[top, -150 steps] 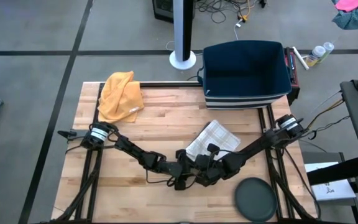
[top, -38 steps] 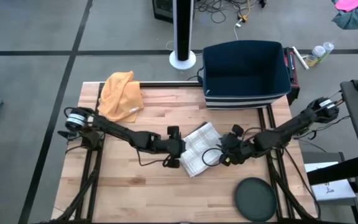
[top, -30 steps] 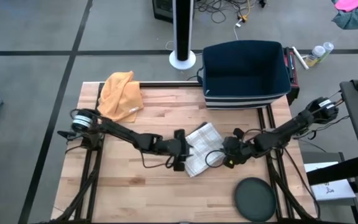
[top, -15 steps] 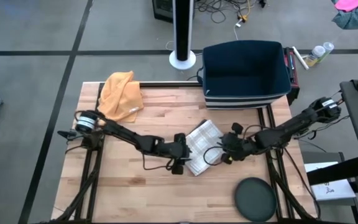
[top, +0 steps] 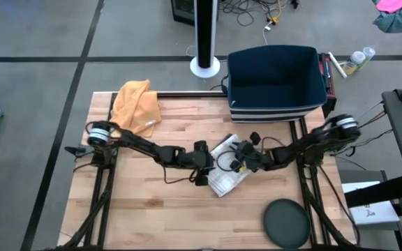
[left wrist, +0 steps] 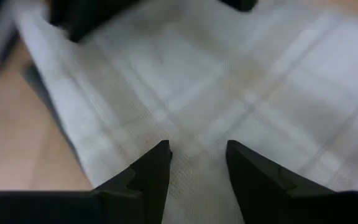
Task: Fold kitchen towel into neat rectangle
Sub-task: Stack the white patterned towel on top of the gray towel
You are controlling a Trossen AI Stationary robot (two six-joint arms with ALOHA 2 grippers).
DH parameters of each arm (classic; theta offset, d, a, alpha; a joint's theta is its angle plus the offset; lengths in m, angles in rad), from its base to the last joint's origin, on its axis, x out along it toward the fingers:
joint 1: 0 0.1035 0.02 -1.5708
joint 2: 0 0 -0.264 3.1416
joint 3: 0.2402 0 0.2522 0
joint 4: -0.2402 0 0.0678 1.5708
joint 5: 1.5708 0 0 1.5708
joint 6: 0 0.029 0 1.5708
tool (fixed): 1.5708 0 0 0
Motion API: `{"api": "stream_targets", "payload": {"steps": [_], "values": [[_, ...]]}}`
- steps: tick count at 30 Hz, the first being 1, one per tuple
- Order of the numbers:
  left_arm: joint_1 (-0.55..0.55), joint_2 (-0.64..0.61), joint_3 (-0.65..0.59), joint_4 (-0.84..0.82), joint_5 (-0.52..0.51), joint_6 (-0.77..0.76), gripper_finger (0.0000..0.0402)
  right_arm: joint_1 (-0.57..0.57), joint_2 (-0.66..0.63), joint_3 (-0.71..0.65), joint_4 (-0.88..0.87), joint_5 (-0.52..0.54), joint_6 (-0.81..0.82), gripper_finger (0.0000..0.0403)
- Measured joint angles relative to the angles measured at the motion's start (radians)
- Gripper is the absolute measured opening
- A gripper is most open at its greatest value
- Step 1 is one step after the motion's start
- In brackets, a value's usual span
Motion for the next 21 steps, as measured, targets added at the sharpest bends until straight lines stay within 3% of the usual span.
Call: {"api": "stream_targets", "payload": {"steps": [4,9,13,16,21], "values": [[-0.010,0.032,-0.037,0.031,-0.009,-0.062,0.0152,0.000,0.161,0.013,0.151,0.002,0.037,0.0064],[-0.048,-0.068,-0.142,0.003,-0.049,-0.090,0.0152,0.041,0.272,0.056,0.245,-0.022,0.155,0.0043],[-0.054,-0.227,-0.272,-0.031,-0.065,-0.048,0.0152,0.071,0.274,0.100,0.322,-0.049,0.208,0.0029],[-0.050,-0.370,-0.367,-0.029,-0.075,-0.048,0.0152,0.082,0.231,0.150,0.414,-0.043,0.146,0.0022],[-0.047,-0.550,-0.479,0.052,-0.127,-0.076,0.0152,0.082,0.201,0.189,0.378,0.097,-0.031,0.0013]]}}
